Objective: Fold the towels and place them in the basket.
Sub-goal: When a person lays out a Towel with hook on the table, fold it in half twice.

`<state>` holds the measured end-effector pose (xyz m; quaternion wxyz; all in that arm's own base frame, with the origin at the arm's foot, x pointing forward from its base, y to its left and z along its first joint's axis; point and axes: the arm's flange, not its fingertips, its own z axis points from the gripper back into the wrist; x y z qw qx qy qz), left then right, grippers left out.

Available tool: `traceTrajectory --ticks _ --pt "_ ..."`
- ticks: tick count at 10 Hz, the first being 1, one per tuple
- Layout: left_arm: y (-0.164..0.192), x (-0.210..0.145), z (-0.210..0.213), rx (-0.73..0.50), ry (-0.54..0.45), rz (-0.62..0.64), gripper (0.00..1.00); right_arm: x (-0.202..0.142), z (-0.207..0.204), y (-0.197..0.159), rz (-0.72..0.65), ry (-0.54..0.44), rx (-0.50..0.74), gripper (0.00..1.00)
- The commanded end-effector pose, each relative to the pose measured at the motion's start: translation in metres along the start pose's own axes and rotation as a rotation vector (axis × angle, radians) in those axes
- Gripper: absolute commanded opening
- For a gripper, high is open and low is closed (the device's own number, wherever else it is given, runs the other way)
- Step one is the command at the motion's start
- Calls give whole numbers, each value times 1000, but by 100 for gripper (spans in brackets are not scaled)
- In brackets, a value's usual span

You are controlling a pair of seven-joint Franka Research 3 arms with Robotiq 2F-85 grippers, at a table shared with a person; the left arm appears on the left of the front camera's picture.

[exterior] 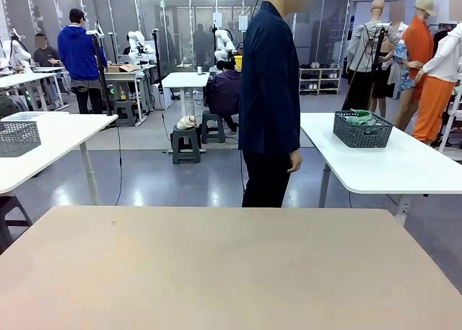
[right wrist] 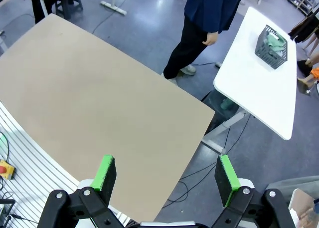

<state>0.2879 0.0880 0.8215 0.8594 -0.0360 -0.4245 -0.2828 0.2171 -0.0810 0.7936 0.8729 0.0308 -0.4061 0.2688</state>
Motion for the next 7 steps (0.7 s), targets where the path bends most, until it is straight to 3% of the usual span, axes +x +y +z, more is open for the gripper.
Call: traceTrajectory --ticks 1,7 --pt "-3 -2 10 4 25 -2 100 2 9 4 -1 11 -19 100" --pt "-24 -2 6 -11 80 -28 100 14 25 6 17 31 1 100"
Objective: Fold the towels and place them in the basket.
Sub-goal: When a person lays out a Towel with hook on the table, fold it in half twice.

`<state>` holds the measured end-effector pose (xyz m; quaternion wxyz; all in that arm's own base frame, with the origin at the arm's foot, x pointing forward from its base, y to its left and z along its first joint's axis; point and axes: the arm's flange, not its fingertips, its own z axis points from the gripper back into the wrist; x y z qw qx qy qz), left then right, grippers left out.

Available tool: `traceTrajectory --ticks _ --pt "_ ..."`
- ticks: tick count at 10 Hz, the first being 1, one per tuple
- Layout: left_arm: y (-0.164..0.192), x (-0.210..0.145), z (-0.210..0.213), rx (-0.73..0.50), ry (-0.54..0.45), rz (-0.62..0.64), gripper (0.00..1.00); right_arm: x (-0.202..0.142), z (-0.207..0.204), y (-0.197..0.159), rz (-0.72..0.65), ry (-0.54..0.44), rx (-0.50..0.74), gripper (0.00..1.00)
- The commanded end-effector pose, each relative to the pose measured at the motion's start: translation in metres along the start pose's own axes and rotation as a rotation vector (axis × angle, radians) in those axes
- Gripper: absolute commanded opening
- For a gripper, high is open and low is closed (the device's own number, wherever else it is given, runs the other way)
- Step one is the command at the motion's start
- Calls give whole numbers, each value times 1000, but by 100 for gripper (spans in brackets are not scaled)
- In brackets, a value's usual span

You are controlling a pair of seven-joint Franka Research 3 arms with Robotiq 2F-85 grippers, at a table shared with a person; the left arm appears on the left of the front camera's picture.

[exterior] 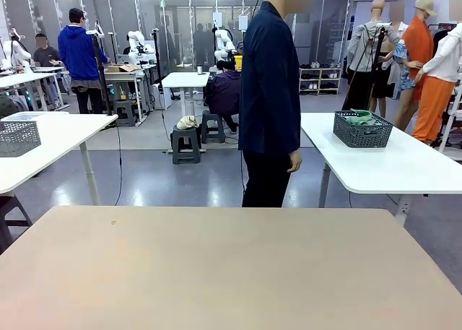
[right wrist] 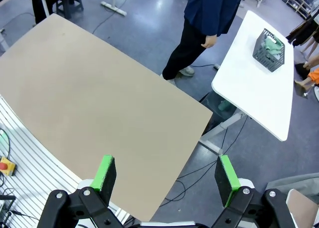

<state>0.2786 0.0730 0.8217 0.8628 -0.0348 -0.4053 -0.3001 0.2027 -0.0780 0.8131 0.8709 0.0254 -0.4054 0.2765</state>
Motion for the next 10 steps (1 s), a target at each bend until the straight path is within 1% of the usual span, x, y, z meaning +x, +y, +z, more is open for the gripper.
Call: traceTrajectory --ticks 1,2,3,5,8,9,10 --pt "-20 0 -5 11 48 -5 100 9 0 -3 5 41 13 100" --pt "-29 4 -9 16 47 -4 100 11 -2 -6 8 45 21 100" --pt "-30 4 -7 20 54 -5 100 12 -6 -11 9 48 37 100" --pt "-40 9 -10 49 94 -1 100 13 -10 -17 14 39 55 100" --pt "-31 7 -7 81 111 39 100 11 -11 -20 30 38 46 100" --pt "-32 13 -11 49 72 1 100 12 -14 -15 -4 39 30 100" --pt "-32 13 -11 49 72 1 100 12 -14 -15 -4 39 30 100"
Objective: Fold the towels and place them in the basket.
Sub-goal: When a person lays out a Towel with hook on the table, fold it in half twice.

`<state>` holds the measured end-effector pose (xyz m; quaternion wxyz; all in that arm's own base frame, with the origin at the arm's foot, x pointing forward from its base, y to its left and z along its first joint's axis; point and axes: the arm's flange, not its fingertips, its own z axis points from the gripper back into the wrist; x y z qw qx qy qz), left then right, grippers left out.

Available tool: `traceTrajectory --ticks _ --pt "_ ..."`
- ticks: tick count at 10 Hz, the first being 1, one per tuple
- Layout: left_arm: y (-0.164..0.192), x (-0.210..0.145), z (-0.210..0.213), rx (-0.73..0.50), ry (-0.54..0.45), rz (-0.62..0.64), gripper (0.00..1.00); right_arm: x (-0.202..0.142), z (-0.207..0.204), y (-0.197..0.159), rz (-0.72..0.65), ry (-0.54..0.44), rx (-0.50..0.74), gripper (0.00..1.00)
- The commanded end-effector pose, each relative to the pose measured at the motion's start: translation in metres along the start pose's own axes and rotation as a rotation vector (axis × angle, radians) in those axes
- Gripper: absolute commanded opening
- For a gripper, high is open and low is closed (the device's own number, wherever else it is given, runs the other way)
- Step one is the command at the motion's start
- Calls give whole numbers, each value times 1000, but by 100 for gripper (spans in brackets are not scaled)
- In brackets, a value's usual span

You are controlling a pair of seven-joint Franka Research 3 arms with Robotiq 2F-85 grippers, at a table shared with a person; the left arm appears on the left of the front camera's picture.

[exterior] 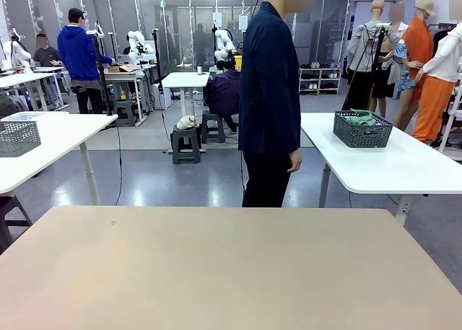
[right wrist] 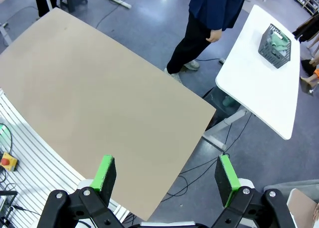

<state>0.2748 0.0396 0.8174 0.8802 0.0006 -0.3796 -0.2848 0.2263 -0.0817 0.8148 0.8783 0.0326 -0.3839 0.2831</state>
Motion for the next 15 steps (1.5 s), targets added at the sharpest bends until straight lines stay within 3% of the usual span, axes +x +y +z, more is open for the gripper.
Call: traceTrajectory --ticks 1,15 --pt "-2 1 0 -10 -7 -9 100 0 0 0 -5 -1 0 100" --pt "-2 1 0 -10 -7 -9 100 0 0 0 -5 -1 0 100"
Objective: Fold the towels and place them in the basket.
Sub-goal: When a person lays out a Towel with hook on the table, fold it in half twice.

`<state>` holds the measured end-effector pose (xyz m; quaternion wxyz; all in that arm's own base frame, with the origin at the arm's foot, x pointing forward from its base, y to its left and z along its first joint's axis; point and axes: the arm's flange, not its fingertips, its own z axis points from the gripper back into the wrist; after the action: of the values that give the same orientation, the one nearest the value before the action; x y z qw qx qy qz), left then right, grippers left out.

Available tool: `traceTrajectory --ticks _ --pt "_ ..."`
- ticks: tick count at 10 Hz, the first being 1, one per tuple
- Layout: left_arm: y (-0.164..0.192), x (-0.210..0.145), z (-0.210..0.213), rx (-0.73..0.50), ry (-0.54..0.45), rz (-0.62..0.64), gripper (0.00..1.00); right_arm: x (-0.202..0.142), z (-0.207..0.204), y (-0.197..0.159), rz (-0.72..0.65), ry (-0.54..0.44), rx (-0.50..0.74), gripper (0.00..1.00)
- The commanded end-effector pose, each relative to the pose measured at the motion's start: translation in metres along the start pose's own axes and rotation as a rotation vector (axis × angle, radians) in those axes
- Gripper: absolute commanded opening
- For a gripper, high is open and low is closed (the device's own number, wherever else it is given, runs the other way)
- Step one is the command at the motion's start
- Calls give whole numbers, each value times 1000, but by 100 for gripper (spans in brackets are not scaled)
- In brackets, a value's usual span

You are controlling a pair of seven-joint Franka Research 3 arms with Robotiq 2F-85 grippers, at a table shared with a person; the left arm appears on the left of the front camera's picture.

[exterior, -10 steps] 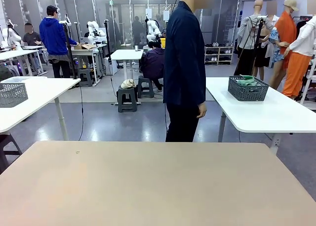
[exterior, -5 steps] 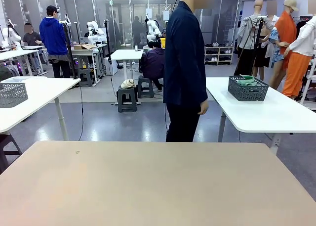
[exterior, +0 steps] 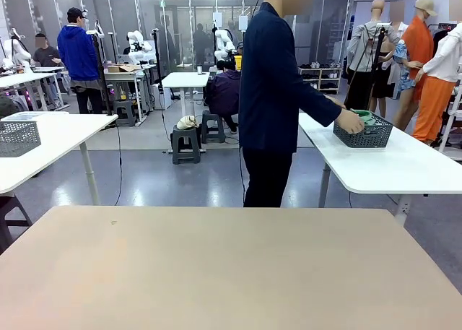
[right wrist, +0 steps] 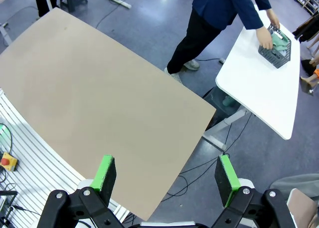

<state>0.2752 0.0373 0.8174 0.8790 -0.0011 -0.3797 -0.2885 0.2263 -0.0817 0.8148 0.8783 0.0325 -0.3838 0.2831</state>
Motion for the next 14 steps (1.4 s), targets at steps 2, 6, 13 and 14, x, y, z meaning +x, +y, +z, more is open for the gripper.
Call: traceTrajectory --ticks 2,6,13,14 --pt "0 0 1 -10 15 -26 100 0 0 0 0 0 0 100" --pt "1 -5 6 -19 94 -79 100 -2 3 2 62 16 53 100" --pt "8 -7 9 -138 91 -99 100 -1 5 8 175 26 174 100" --pt "8 -7 9 -146 89 -99 100 -1 6 8 185 33 187 100"
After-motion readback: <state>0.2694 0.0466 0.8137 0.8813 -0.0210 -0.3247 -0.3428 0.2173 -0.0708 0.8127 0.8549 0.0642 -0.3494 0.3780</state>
